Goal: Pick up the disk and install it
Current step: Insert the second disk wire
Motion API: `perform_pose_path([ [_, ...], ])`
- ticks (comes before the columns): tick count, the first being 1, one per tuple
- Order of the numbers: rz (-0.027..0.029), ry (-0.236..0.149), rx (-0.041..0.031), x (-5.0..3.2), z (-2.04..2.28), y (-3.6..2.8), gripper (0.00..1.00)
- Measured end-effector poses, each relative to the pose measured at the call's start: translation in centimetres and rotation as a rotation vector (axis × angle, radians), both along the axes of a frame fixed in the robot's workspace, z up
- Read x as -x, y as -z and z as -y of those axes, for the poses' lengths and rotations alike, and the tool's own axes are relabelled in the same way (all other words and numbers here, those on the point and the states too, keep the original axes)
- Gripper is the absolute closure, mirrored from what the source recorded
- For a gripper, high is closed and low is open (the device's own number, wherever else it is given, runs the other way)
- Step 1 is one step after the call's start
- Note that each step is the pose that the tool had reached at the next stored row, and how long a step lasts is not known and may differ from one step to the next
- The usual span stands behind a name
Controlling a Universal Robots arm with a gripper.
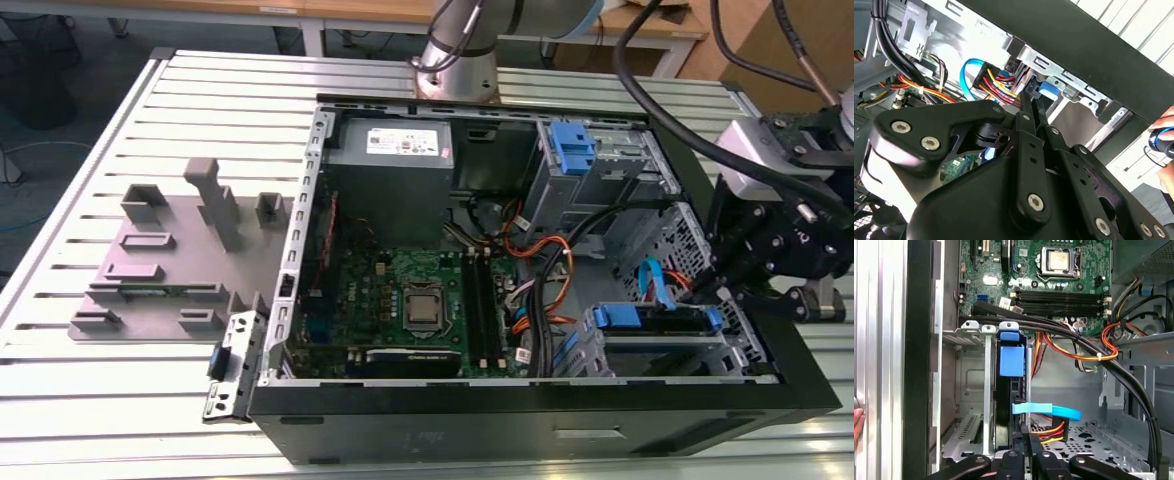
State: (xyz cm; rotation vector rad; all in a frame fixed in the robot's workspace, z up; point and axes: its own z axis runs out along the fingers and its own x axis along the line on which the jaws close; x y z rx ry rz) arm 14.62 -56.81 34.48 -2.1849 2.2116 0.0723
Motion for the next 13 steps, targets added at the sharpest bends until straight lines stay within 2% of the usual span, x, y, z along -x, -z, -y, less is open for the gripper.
perform_pose_path([
  [8,0.0005,0.005,0.0096,-0.03,0.22,-0.01,0.84],
  [13,0.0005,0.009,0.0113,-0.28,0.41,-0.01,0.84],
])
